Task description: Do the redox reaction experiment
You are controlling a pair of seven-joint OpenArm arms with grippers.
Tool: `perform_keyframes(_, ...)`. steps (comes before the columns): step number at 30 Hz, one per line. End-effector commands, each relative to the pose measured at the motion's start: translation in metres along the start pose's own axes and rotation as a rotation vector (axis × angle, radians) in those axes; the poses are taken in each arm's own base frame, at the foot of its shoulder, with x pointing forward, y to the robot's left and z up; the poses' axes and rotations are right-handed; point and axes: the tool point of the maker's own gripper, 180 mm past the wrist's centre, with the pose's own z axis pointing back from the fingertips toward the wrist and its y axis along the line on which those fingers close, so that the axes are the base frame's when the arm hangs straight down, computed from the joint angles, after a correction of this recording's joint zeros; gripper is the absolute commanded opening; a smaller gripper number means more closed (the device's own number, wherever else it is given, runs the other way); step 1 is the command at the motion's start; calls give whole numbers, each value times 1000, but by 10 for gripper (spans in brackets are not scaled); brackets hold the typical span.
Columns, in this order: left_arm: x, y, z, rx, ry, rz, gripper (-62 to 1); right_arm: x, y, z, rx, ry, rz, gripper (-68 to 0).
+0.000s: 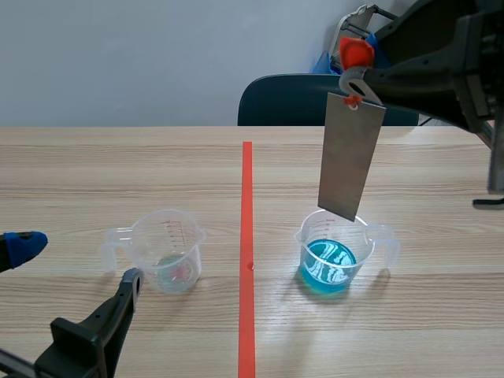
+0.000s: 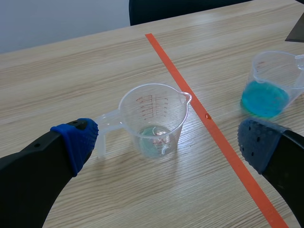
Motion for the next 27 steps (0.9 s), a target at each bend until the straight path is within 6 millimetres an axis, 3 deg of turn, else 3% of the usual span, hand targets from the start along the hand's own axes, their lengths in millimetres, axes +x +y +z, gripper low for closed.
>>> perform_keyframes(1, 6, -1, -1, -4, -25, 5, 14, 5, -4, 2, -4, -14, 18, -669)
perform_keyframes(27, 6, -1, -1, -4, -25, 5, 14, 14, -2, 3, 4, -63, -7, -669)
